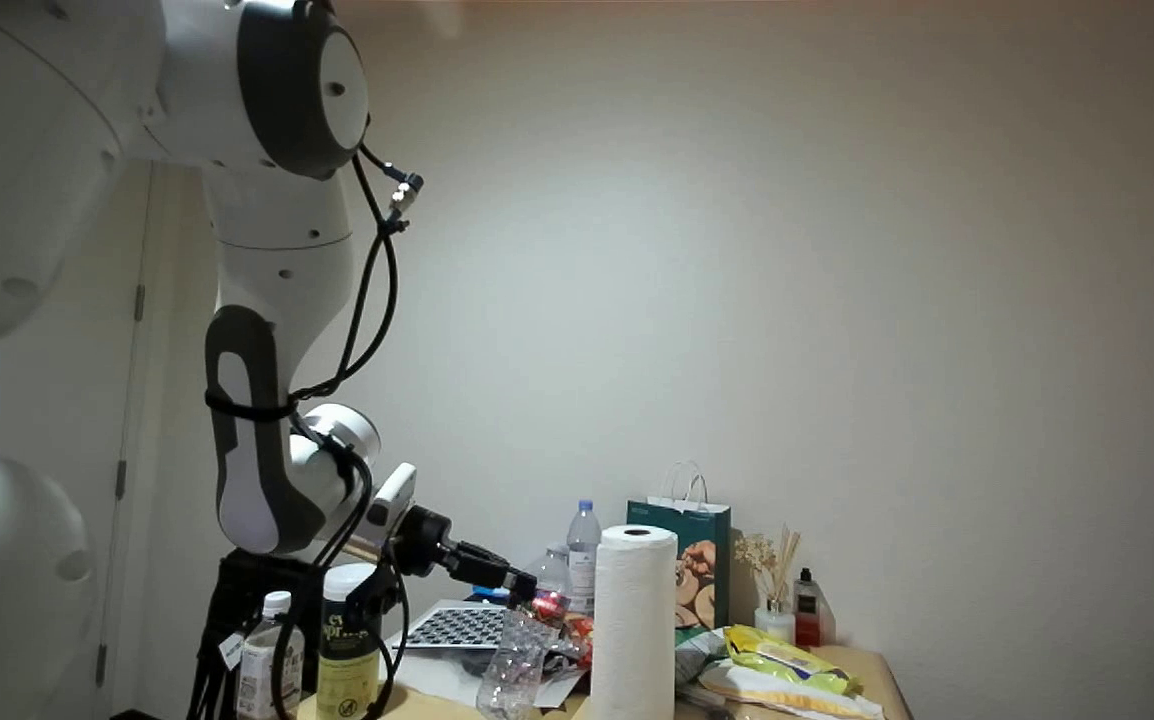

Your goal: Pick up the bottle and put it on the table.

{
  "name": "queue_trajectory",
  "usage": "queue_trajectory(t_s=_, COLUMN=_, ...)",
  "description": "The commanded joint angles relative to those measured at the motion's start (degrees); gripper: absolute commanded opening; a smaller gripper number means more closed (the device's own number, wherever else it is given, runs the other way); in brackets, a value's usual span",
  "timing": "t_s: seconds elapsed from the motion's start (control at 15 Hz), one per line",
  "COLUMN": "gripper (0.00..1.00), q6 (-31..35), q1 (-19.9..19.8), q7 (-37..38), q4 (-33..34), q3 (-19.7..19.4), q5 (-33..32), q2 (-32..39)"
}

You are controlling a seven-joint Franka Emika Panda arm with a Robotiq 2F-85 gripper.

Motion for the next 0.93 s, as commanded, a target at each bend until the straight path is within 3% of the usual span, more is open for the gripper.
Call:
queue_trajectory(t_s=0.0, gripper=0.04, q6=-1.20, q1=-0.85, q7=1.62, q4=1.79, q3=1.16, q5=-0.77, q2=3.46)
queue_trajectory(t_s=0.67, gripper=0.04, q6=-0.95, q1=-0.60, q7=1.67, q4=6.78, q3=0.90, q5=-0.51, q2=11.17)
queue_trajectory(t_s=0.87, gripper=0.04, q6=-4.02, q1=0.36, q7=6.20, q4=8.68, q3=0.07, q5=-1.33, q2=13.47)
